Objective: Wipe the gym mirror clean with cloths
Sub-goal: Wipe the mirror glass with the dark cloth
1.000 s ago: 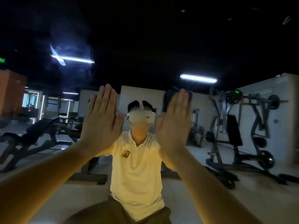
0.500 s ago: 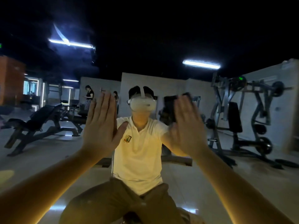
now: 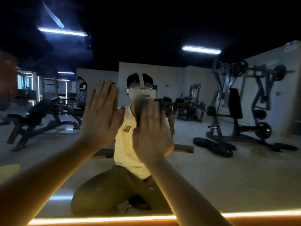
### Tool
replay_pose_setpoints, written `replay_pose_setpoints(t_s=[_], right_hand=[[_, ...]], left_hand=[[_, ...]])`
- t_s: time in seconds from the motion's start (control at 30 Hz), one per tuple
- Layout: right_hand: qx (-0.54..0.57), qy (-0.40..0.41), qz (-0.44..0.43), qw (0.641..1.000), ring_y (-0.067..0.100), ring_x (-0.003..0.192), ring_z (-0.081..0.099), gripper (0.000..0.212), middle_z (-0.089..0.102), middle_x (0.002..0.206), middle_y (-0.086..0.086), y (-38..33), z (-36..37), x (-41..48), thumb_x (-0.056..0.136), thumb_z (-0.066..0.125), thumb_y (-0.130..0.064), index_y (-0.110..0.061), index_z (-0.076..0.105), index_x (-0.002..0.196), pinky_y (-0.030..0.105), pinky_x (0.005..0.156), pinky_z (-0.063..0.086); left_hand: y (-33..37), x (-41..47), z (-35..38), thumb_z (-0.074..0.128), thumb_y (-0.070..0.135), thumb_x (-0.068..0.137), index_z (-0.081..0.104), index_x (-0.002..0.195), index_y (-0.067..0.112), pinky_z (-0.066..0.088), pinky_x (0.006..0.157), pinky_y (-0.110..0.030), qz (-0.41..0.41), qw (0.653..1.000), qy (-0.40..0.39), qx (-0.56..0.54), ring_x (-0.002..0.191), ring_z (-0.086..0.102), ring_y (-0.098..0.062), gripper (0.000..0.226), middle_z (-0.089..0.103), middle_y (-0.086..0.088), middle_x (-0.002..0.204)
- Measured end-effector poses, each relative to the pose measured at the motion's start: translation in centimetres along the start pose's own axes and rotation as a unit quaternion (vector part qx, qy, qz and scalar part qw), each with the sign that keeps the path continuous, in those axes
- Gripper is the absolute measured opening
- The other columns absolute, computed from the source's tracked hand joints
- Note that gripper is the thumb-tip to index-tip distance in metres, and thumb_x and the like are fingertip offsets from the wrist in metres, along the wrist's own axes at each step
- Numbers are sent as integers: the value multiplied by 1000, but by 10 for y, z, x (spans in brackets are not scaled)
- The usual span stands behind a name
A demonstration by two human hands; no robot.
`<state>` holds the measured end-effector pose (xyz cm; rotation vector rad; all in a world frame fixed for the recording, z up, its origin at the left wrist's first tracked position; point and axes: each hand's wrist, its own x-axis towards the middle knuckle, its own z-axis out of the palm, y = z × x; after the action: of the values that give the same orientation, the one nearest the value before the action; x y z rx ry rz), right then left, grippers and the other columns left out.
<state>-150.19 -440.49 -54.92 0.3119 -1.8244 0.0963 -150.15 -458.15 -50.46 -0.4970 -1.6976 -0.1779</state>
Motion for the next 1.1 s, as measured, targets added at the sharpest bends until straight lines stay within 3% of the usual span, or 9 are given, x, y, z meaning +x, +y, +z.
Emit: replay_pose_setpoints(t_s=[0.13,0.2,0.33,0.43,0.6,0.73,0.83,0.97,1.1], right_hand=[[-24,-61,-214,975,28,159,-2,63,8,170,15,-7,2,-27,104,36,-30,-4,24,161,52,128,11],[-78,-67,-231,968,29,159,0,68,9,169,16,30,-3,-33,99,44,-27,-5,21,159,51,129,6],[-127,-53,-106,985,36,157,13,71,16,166,23,120,-24,-44,102,54,-33,1,23,156,57,126,18],[-79,-13,67,995,40,155,19,62,23,165,28,169,-37,-69,109,26,-33,8,28,156,62,121,26],[-18,60,236,970,36,158,12,61,15,168,24,129,-18,-80,106,24,-26,7,21,159,58,123,22],[-19,-10,77,997,36,158,7,69,11,169,21,32,6,-96,102,53,-21,-2,20,160,58,126,17],[-3,-49,-69,996,32,158,10,67,14,170,17,-8,19,-108,102,53,-23,-5,26,160,53,128,11],[-72,-75,-189,977,27,159,9,60,12,170,14,34,6,-98,108,38,-33,-9,24,161,53,126,20],[-84,-53,-64,993,29,159,7,58,13,169,16,106,-17,-91,110,24,-35,-5,17,159,57,125,19]], left_hand=[[3,-37,-8,32,25,105,22,160,-6,16,126,-60,-18,1000,20,-5,159,14,-35,63,16,-23,170],[9,-55,-1,32,29,105,23,159,-8,17,126,-60,-27,999,17,5,159,14,-37,66,16,-25,169],[16,-69,21,30,43,106,18,159,-8,13,127,-59,-45,996,-12,75,159,9,-40,75,11,-28,169],[15,-70,29,25,46,107,13,160,-8,11,127,-59,-47,993,-12,103,159,5,-40,77,8,-29,169],[15,-70,31,24,47,107,13,160,-8,11,128,-59,-47,993,-12,106,159,4,-39,78,8,-29,168],[15,-69,31,26,48,106,11,161,-7,10,128,-59,-52,993,-19,105,159,2,-39,79,6,-28,169],[15,-70,31,27,47,106,10,161,-7,11,127,-59,-43,994,-17,103,159,3,-39,78,6,-28,169],[15,-70,32,27,46,106,12,161,-7,11,127,-59,-37,994,1,99,159,5,-40,77,9,-28,169],[14,-70,32,22,48,107,13,161,-7,12,127,-60,-41,994,4,99,159,6,-40,77,9,-27,169]])
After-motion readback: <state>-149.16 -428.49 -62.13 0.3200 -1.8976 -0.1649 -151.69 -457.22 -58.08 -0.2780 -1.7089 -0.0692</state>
